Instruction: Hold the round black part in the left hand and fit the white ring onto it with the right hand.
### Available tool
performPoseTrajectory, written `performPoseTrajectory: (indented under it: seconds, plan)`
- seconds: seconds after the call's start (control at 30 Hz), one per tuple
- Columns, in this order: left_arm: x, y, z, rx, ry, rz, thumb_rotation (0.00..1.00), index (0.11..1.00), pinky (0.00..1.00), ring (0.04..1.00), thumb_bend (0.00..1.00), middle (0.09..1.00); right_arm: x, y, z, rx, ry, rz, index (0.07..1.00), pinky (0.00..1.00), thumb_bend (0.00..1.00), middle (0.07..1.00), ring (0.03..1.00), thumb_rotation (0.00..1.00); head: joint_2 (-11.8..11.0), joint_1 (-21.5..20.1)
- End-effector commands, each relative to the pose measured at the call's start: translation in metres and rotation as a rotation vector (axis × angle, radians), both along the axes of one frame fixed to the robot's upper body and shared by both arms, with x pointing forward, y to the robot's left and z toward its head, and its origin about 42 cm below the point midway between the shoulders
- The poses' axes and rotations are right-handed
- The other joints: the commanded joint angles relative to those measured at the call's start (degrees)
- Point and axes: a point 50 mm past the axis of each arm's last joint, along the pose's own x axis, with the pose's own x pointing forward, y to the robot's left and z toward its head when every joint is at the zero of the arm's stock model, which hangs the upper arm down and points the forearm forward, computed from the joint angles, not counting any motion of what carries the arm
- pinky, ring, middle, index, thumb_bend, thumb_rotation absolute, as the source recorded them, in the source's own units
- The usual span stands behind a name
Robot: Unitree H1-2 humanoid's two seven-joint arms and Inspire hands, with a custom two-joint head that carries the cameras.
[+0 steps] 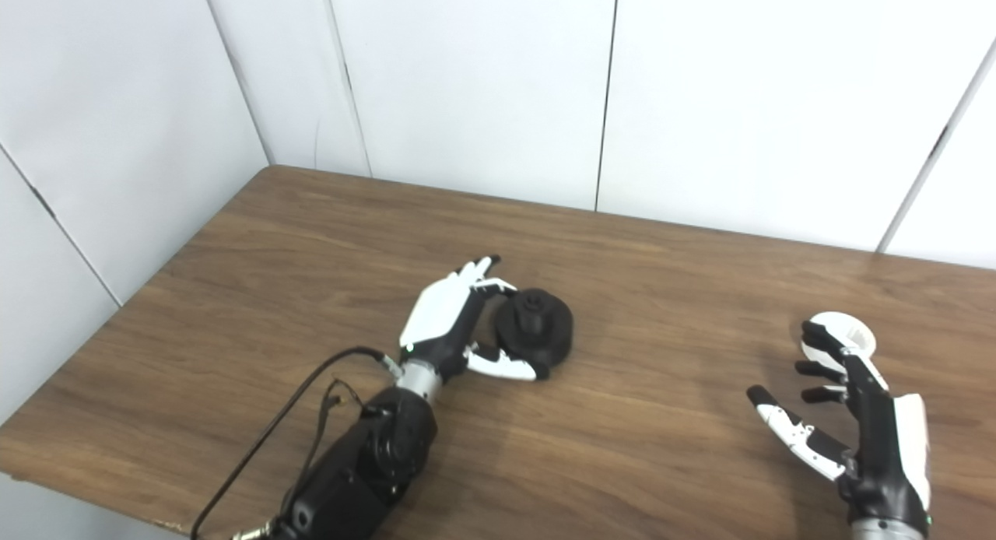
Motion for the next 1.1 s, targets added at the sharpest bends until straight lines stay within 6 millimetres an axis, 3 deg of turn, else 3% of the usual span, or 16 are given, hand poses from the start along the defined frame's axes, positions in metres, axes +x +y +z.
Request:
performPoseTrajectory:
  seconds: [0.0,0.23,0.57,0.67,0.9,1.07]
  plan:
    - [-0.007,-0.006,0.004,0.022,-0.028,-0.049,0.32,0.605,1.0,1.0,0.94,0.985,0.001,0.002,0.011,-0.004,-0.047,0.007,0.797,0.57,0.59,0.8,0.697,0.2,0.05,0.03]
    - [-0.036,-0.026,0.007,0.017,-0.015,-0.158,0.35,0.611,1.0,1.0,0.96,0.99,0.004,0.009,0.014,-0.008,-0.073,0.019,0.789,0.55,0.59,0.797,0.688,0.17,0.98,-3.73]
    - [-0.066,-0.045,0.012,0.014,0.0,-0.301,0.33,0.613,1.0,1.0,0.97,0.99,0.003,0.021,0.02,-0.011,-0.072,0.02,0.792,0.55,0.58,0.804,0.687,0.21,2.27,-9.16]
    - [-0.074,-0.051,0.012,0.03,-0.006,-0.342,0.37,0.612,1.0,1.0,0.97,0.987,0.002,0.024,0.02,-0.012,-0.07,0.019,0.795,0.55,0.59,0.804,0.69,0.22,2.44,-9.97]
    - [-0.076,-0.053,0.014,0.029,-0.012,-0.35,0.39,0.621,1.0,1.0,0.94,0.991,0.001,0.026,0.021,-0.011,-0.07,0.013,0.792,0.55,0.59,0.8,0.685,0.22,2.75,-11.85]
    - [-0.075,-0.045,0.018,0.026,-0.019,-0.342,0.38,0.623,1.0,1.0,0.95,0.994,-0.002,0.03,0.022,0.007,-0.063,0.01,0.797,0.54,0.58,0.816,0.69,0.18,1.9,-17.94]
